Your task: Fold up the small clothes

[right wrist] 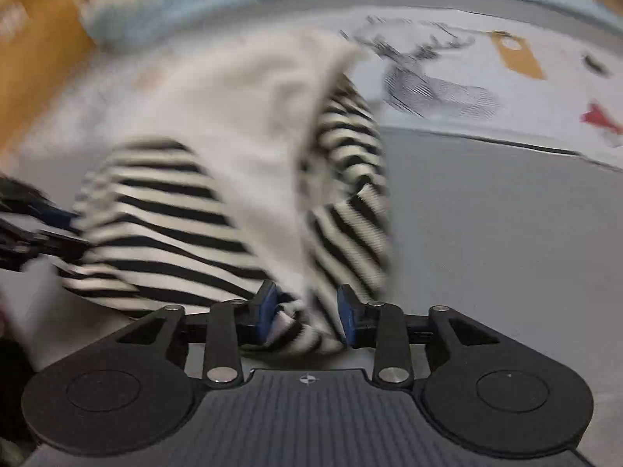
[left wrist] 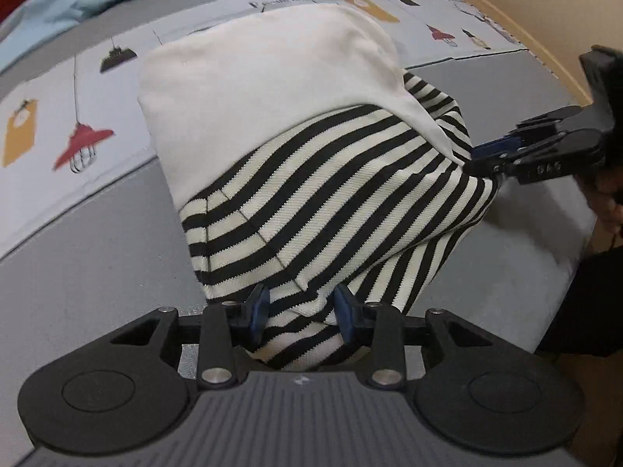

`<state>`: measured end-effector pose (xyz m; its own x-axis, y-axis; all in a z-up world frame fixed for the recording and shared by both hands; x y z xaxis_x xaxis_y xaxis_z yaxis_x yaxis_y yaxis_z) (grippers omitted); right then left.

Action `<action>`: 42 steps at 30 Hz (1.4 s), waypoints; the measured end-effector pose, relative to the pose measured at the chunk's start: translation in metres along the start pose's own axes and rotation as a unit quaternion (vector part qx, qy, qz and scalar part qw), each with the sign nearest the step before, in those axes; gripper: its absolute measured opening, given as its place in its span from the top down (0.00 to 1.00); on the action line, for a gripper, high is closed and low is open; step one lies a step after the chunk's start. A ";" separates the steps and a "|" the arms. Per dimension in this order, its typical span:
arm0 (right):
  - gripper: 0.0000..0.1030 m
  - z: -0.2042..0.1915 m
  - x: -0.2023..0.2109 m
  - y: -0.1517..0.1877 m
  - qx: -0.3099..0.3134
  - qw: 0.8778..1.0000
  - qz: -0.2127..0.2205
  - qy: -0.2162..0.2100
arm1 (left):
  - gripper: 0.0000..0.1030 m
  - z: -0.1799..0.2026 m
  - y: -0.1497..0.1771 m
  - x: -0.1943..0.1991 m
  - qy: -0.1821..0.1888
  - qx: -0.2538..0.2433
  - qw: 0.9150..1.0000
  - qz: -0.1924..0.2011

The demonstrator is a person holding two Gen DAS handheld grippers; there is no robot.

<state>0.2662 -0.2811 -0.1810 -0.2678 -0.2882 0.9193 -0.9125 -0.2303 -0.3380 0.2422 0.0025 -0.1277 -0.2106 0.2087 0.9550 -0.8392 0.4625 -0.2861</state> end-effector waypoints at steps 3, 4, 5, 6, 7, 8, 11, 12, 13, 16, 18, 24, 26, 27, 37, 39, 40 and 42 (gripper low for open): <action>0.64 0.003 0.024 -0.005 -0.038 0.999 0.019 0.008 | 0.53 -0.002 0.005 0.034 -0.038 0.042 0.998 0.030; 0.64 0.002 0.040 -0.007 -0.047 0.998 0.040 0.012 | 0.39 -0.003 0.009 0.046 -0.051 0.066 0.995 0.048; 0.63 0.000 0.056 -0.006 -0.050 0.997 0.062 0.015 | 0.30 0.000 0.014 0.059 -0.066 0.089 0.992 0.068; 0.63 -0.004 0.072 -0.005 -0.053 0.995 0.084 0.018 | 0.15 0.006 0.020 0.070 -0.081 0.107 0.987 0.088; 0.59 -0.009 0.088 -0.001 -0.056 0.993 0.102 0.023 | 0.08 0.013 0.028 0.084 -0.091 0.122 0.982 0.109; 0.50 -0.012 0.100 0.005 -0.060 0.991 0.117 0.028 | 0.07 0.021 0.034 0.095 -0.091 0.129 0.980 0.125; 0.31 -0.026 0.132 0.025 -0.069 0.984 0.158 0.042 | 0.06 0.044 0.048 0.123 -0.090 0.154 0.969 0.172; 0.29 -0.033 0.140 0.035 -0.070 0.982 0.171 0.046 | 0.03 0.053 0.054 0.132 -0.089 0.162 0.964 0.189; 0.24 -0.039 0.148 0.046 -0.070 0.980 0.182 0.049 | 0.00 0.060 0.059 0.139 -0.085 0.167 0.961 0.204; 0.21 -0.053 0.158 0.070 -0.092 0.973 0.201 0.065 | 0.00 0.086 0.077 0.148 -0.069 0.172 0.950 0.251; 0.21 -0.061 0.170 0.079 -0.102 0.966 0.229 0.064 | 0.00 0.092 0.082 0.142 -0.071 0.188 0.948 0.248; 0.20 -0.076 0.181 0.102 -0.106 0.959 0.246 0.088 | 0.00 0.103 0.091 0.132 -0.110 0.202 0.945 0.231; 0.19 -0.081 0.179 0.104 -0.100 0.961 0.241 0.091 | 0.00 0.101 0.092 0.127 -0.103 0.218 0.945 0.220; 0.19 -0.085 0.178 0.105 -0.094 0.962 0.237 0.093 | 0.00 0.100 0.093 0.125 -0.098 0.228 0.945 0.214; 0.15 -0.112 0.173 0.102 -0.044 0.966 0.232 0.105 | 0.00 0.100 0.091 0.117 -0.105 0.243 0.944 0.198; 0.15 -0.114 0.170 0.102 -0.042 0.966 0.233 0.102 | 0.00 0.100 0.091 0.114 -0.107 0.241 0.944 0.197; 0.14 -0.113 0.168 0.103 -0.044 0.966 0.233 0.102 | 0.00 0.100 0.091 0.112 -0.107 0.241 0.945 0.196; 0.14 -0.114 0.162 0.101 -0.049 0.969 0.220 0.100 | 0.00 0.099 0.090 0.109 -0.107 0.240 0.946 0.190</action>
Point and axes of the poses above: each gripper's, at about its wrist camera, not at the fingertips, and x roughly against the way its jaws point, z to its right, y to its underside, the point moved 6 cm from there along -x, roughly the way its jaws point, and after that the axes turned 8 degrees about -z, right-handed, at the moved point
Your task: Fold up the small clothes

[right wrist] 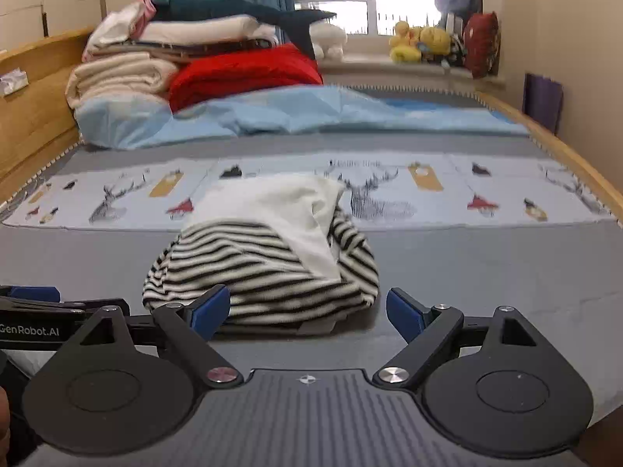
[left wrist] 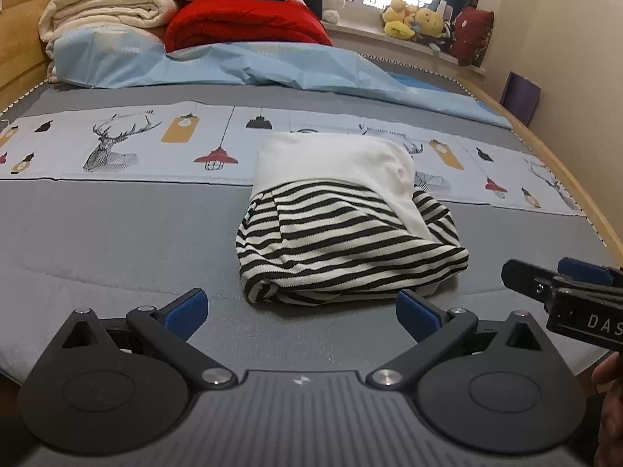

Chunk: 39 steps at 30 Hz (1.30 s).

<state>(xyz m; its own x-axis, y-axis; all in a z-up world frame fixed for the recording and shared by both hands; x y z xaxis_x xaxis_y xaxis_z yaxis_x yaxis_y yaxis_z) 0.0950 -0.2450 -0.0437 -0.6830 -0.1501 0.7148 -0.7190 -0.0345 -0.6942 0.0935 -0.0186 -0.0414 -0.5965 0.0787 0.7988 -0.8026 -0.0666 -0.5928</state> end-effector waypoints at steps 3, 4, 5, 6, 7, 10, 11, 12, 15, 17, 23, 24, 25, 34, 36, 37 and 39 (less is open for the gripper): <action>0.14 -0.004 -0.003 0.000 0.004 1.000 0.000 -0.004 | 0.00 0.002 0.001 -0.004 0.004 -0.003 1.000 -0.006; 0.14 -0.005 -0.004 0.000 0.005 1.000 -0.001 -0.006 | 0.00 0.004 0.002 -0.006 0.006 -0.004 1.000 -0.009; 0.14 -0.007 -0.005 0.000 0.005 1.000 -0.002 -0.008 | 0.00 0.006 0.002 -0.007 0.009 -0.005 1.000 -0.011; 0.14 -0.009 -0.006 0.000 0.007 1.000 -0.004 -0.010 | 0.00 0.006 0.003 -0.008 0.005 -0.004 1.000 -0.012; 0.15 -0.011 -0.007 0.000 0.011 1.000 -0.006 -0.011 | 0.00 0.006 0.003 -0.009 0.001 -0.004 1.000 -0.012; 0.14 -0.012 -0.009 -0.001 0.010 1.000 -0.007 -0.007 | 0.00 0.006 0.001 -0.011 0.005 0.008 1.000 -0.012; 0.14 -0.012 -0.010 -0.001 0.006 1.000 -0.007 -0.011 | 0.00 0.006 0.001 -0.011 0.006 0.010 1.000 -0.012; 0.14 -0.012 -0.010 -0.001 0.001 1.000 -0.006 -0.014 | 0.00 0.006 0.001 -0.012 0.006 0.010 1.000 -0.013; 0.14 -0.012 -0.010 -0.001 -0.003 1.000 -0.006 -0.019 | 0.00 0.007 0.001 -0.012 0.002 0.005 1.000 -0.013; 0.14 -0.013 -0.010 -0.001 0.000 1.000 -0.006 -0.018 | 0.00 0.007 0.001 -0.012 0.001 0.002 1.000 -0.012; 0.14 -0.013 -0.011 -0.001 0.001 1.000 -0.007 -0.020 | 0.00 0.007 0.001 -0.012 0.002 0.003 1.000 -0.012; 0.14 -0.013 -0.011 -0.001 0.001 1.000 -0.007 -0.021 | 0.00 0.007 0.001 -0.012 0.002 0.002 1.000 -0.012; 0.14 -0.014 -0.011 -0.001 0.001 1.000 -0.007 -0.021 | 0.00 0.007 0.001 -0.012 0.002 0.002 1.000 -0.012; 0.14 -0.015 -0.010 -0.001 0.001 1.000 -0.007 -0.022 | 0.00 0.008 0.002 -0.012 0.003 0.004 1.000 -0.011; 0.14 -0.015 -0.010 -0.001 0.001 1.000 -0.006 -0.022 | 0.00 0.008 0.002 -0.012 0.003 0.004 1.000 -0.011; 0.14 -0.014 -0.011 -0.001 0.001 1.000 -0.007 -0.022 | 0.00 0.008 0.002 -0.012 0.003 0.005 1.000 -0.011; 0.14 -0.015 -0.010 -0.001 0.002 1.000 -0.006 -0.022 | 0.00 0.008 0.002 -0.012 0.003 0.005 1.000 -0.011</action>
Point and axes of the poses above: each gripper's, at about its wrist camera, not at the fingertips, and x roughly against the way its jaws point, z to its right, y to its underside, the point moved 6 cm from there along -x, roughly the way its jaws point, and after that the axes turned 8 degrees about -z, right-handed, at the moved point
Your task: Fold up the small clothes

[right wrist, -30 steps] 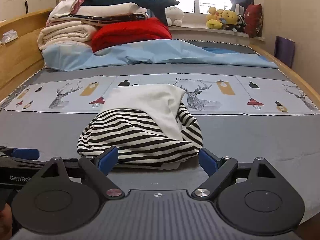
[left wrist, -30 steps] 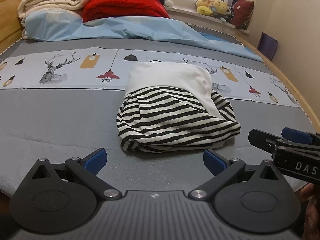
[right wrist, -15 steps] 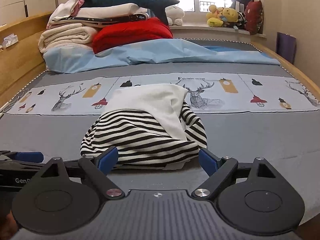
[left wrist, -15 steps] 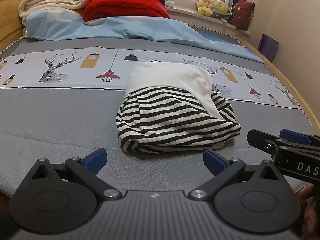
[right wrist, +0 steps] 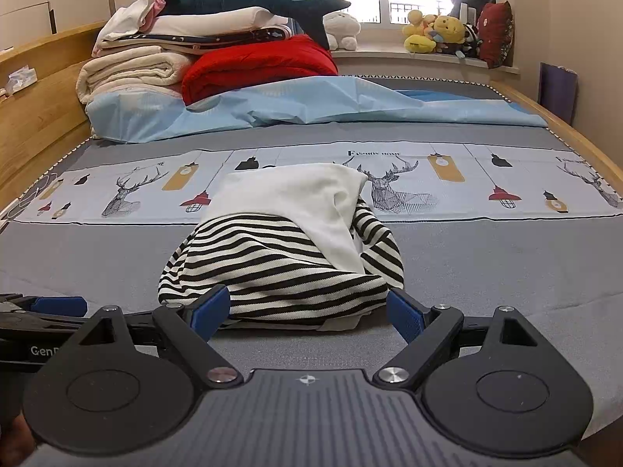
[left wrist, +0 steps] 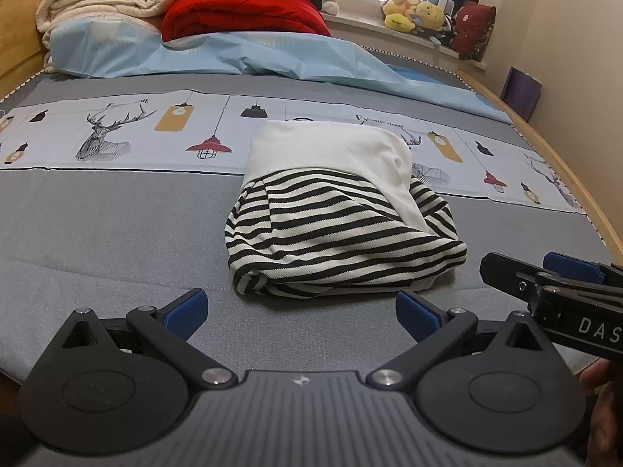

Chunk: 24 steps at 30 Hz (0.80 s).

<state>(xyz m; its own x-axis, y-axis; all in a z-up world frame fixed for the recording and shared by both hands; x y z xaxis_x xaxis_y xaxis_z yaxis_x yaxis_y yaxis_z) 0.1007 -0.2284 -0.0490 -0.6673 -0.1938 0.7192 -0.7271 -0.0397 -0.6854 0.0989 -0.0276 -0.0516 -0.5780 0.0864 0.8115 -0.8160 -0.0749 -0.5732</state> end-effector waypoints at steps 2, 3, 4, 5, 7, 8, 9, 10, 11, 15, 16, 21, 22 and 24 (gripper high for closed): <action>0.14 -0.001 0.000 0.000 0.000 1.000 0.000 0.000 | 0.00 0.000 0.000 0.000 0.000 0.000 1.000 0.000; 0.14 -0.001 0.000 0.000 0.001 1.000 0.000 -0.001 | 0.00 -0.001 0.000 0.000 0.001 -0.001 1.000 0.000; 0.14 0.000 0.000 -0.001 0.001 1.000 0.000 -0.001 | 0.00 -0.001 0.000 0.000 0.001 -0.001 1.000 0.000; 0.14 0.000 -0.001 -0.001 0.001 1.000 0.000 -0.001 | 0.00 0.000 0.000 0.000 0.001 -0.001 1.000 0.000; 0.14 0.000 -0.001 -0.001 0.001 1.000 0.000 -0.001 | 0.00 0.000 0.000 0.000 0.001 0.000 1.000 0.000; 0.14 0.000 -0.001 -0.001 0.001 1.000 0.000 -0.001 | 0.00 0.000 0.000 0.000 0.001 0.001 1.000 0.000; 0.14 0.000 -0.001 -0.001 0.001 1.000 0.000 -0.001 | 0.00 0.000 0.000 0.000 0.001 0.001 1.000 -0.001; 0.14 0.000 -0.001 -0.001 0.001 1.000 0.000 -0.001 | 0.00 0.000 0.000 0.000 0.001 0.001 1.000 0.000; 0.14 0.000 -0.001 -0.001 0.001 1.000 -0.001 -0.001 | 0.00 0.000 0.000 0.000 0.001 0.001 1.000 0.000; 0.14 0.000 -0.001 -0.001 0.001 1.000 0.000 -0.001 | 0.00 0.000 0.000 0.000 0.001 0.001 1.000 0.000; 0.14 0.000 -0.001 -0.001 0.001 1.000 0.000 -0.001 | 0.00 0.000 0.000 0.000 0.002 0.002 1.000 -0.001; 0.14 0.000 -0.001 -0.001 0.001 1.000 -0.001 -0.001 | 0.00 -0.001 0.000 0.000 0.002 0.002 1.000 -0.001; 0.14 0.000 -0.001 -0.001 0.001 1.000 -0.001 -0.002 | 0.00 0.000 0.000 0.000 0.002 0.002 1.000 -0.001; 0.14 0.000 -0.001 -0.001 0.001 1.000 -0.001 -0.001 | 0.00 -0.001 0.000 0.000 0.002 0.002 1.000 -0.001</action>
Point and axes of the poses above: each gripper's, at about its wrist camera, not at the fingertips, and x roughly against the way its jaws point, z to its right, y to its underside, the point moved 6 cm from there along -x, roughly the way its jaws point, and after that the axes turned 8 degrees about -z, right-handed, at the moved point
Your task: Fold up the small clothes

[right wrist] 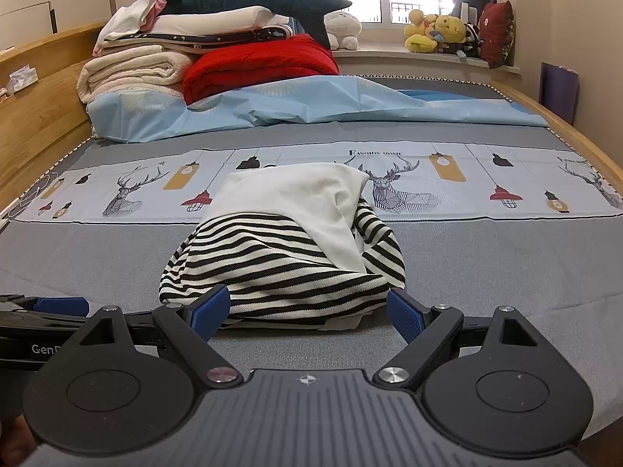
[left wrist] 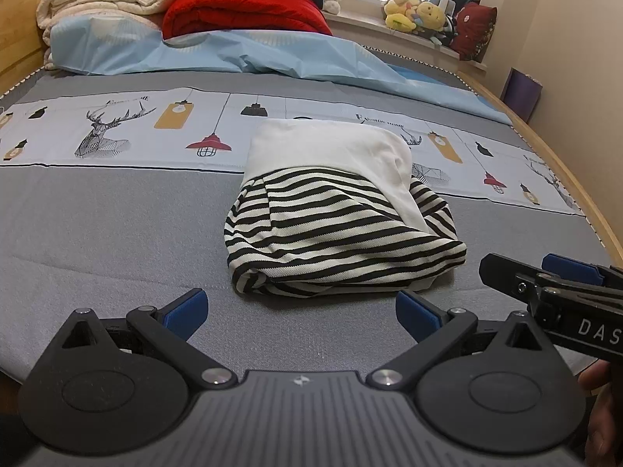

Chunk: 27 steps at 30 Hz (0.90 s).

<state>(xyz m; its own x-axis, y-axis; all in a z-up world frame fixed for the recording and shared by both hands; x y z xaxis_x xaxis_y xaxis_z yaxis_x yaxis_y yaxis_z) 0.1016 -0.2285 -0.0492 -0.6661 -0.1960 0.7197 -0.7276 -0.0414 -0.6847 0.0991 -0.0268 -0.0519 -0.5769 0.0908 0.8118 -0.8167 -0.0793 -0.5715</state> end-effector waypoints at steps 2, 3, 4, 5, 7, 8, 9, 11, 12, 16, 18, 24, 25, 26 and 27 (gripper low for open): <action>0.14 0.000 0.000 0.000 0.000 1.000 0.000 0.000 | 0.00 0.001 0.001 0.000 0.000 0.002 1.000 0.000; 0.14 0.000 0.000 0.000 -0.001 1.000 0.000 0.000 | 0.00 0.001 0.001 0.000 -0.001 0.003 1.000 0.000; 0.15 0.000 0.000 0.000 -0.001 1.000 0.000 -0.001 | 0.00 0.001 0.001 0.000 -0.001 0.003 1.000 -0.001; 0.14 0.000 0.000 0.000 -0.001 1.000 -0.001 -0.001 | 0.00 0.001 0.001 -0.001 -0.001 0.004 1.000 -0.001; 0.14 0.000 0.000 0.000 -0.002 1.000 -0.001 -0.001 | 0.00 0.001 0.001 -0.001 0.000 0.004 1.000 -0.001; 0.15 0.000 0.000 0.000 -0.002 1.000 -0.001 -0.001 | 0.00 0.000 0.000 -0.001 0.000 0.004 1.000 -0.001; 0.15 0.000 -0.001 0.000 -0.002 1.000 -0.001 -0.001 | 0.00 0.000 0.000 -0.001 0.000 0.004 1.000 -0.001; 0.15 0.000 -0.001 0.000 -0.002 1.000 -0.001 -0.001 | 0.00 0.000 0.001 -0.001 0.000 0.005 1.000 -0.002; 0.15 0.000 -0.001 0.000 -0.002 1.000 -0.001 -0.001 | 0.00 0.000 0.000 -0.001 0.000 0.005 1.000 -0.002; 0.15 0.000 -0.001 0.000 -0.002 1.000 -0.001 -0.002 | 0.00 0.000 0.001 -0.002 0.000 0.007 1.000 -0.003; 0.15 0.000 -0.001 0.000 -0.002 1.000 -0.001 -0.001 | 0.00 0.000 0.001 -0.002 0.001 0.006 1.000 -0.003; 0.15 -0.001 -0.002 0.001 -0.004 1.000 -0.002 -0.001 | 0.01 0.000 0.001 -0.003 0.001 0.008 1.000 -0.003; 0.15 -0.001 -0.002 0.001 -0.004 1.000 -0.002 -0.002 | 0.01 0.000 0.001 -0.003 0.001 0.008 1.000 -0.003; 0.15 0.000 -0.001 0.001 -0.004 1.000 -0.002 -0.002 | 0.01 -0.001 0.001 -0.003 0.001 0.008 1.000 -0.003; 0.14 0.000 -0.001 0.000 -0.003 1.000 -0.002 -0.002 | 0.01 0.000 0.001 -0.003 0.001 0.008 1.000 -0.003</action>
<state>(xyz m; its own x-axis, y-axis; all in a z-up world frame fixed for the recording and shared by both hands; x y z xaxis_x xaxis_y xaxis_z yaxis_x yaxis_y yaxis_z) 0.1020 -0.2279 -0.0504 -0.6631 -0.1988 0.7216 -0.7310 -0.0354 -0.6815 0.0998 -0.0268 -0.0547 -0.5726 0.0935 0.8145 -0.8195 -0.0950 -0.5652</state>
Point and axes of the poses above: each gripper's, at about its wrist camera, not at the fingertips, and x roughly against the way its jaws point, z to its right, y to its underside, the point moved 6 cm from there along -x, roughly the way its jaws point, and after that the axes turned 8 degrees about -z, right-handed, at the moved point
